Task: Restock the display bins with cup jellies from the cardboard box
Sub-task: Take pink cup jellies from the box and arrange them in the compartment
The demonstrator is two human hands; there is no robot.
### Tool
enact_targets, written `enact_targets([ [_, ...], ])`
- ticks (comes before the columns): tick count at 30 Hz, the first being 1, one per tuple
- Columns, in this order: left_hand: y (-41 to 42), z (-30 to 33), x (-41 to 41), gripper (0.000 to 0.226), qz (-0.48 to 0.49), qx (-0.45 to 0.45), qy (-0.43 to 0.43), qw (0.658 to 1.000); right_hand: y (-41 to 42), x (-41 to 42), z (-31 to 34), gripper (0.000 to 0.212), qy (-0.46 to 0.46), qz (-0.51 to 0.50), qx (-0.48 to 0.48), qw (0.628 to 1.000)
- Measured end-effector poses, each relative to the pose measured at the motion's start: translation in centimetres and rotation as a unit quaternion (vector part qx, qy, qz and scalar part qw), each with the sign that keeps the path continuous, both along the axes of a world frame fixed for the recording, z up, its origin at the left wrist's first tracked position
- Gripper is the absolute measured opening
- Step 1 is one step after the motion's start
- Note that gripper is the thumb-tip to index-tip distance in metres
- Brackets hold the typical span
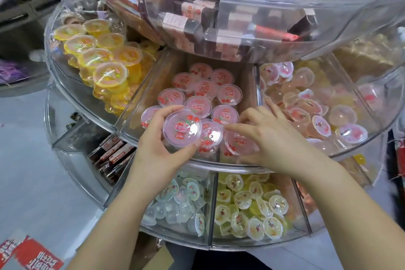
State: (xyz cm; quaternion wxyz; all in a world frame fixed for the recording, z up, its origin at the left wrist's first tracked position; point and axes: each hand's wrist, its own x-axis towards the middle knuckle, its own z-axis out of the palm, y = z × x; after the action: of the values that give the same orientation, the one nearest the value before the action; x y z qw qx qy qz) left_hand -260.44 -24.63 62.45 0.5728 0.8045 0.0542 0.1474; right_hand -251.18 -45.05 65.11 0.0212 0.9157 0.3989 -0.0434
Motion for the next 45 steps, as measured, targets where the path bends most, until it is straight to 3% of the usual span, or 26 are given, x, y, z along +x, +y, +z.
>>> enact_targets([
  [6,0.5,-0.4,0.2,0.055,0.004,-0.003,0.002,1.000,0.1,-0.3,0.2,0.059,0.049,-0.015,0.054,0.997],
  [12,0.6,-0.4,0.3,0.055,0.000,0.005,0.000,1.000,-0.4,-0.7,0.0,0.049,-0.021,0.000,0.048,0.999],
  [15,0.7,-0.5,0.3,0.058,0.011,-0.007,0.002,1.000,-0.6,-0.8,0.3,0.046,-0.024,0.003,0.097,0.995],
  [18,1.1,-0.2,0.8,0.055,0.017,-0.036,-0.004,0.999,-0.2,-0.9,0.9,0.031,-0.041,0.002,0.244,0.969],
  [20,1.5,0.4,1.3,0.054,0.009,-0.017,-0.020,1.000,0.9,-1.1,1.4,0.027,0.005,-0.017,0.326,0.945],
  [26,2.6,2.6,4.2,0.063,-0.043,0.021,-0.034,0.998,7.0,0.2,0.6,0.064,0.144,-0.026,0.313,0.938],
  [32,3.4,2.7,6.2,0.065,-0.045,-0.060,-0.017,0.997,10.2,3.2,-0.2,0.045,0.221,-0.114,0.479,0.842],
  [35,3.7,1.6,5.7,0.062,0.042,-0.077,-0.009,0.996,11.6,4.1,-0.6,0.039,0.226,-0.137,0.478,0.838],
  [38,3.4,0.5,4.7,0.059,0.101,-0.094,-0.010,0.990,13.2,4.3,-1.1,0.035,0.219,-0.126,0.446,0.859],
  [41,3.2,0.0,4.2,0.059,0.111,-0.112,0.002,0.987,14.2,4.6,-1.4,0.041,0.217,-0.123,0.405,0.880],
  [45,3.4,0.0,4.2,0.061,0.098,-0.121,0.019,0.988,13.6,5.0,-1.5,0.049,0.276,-0.091,0.391,0.873],
])
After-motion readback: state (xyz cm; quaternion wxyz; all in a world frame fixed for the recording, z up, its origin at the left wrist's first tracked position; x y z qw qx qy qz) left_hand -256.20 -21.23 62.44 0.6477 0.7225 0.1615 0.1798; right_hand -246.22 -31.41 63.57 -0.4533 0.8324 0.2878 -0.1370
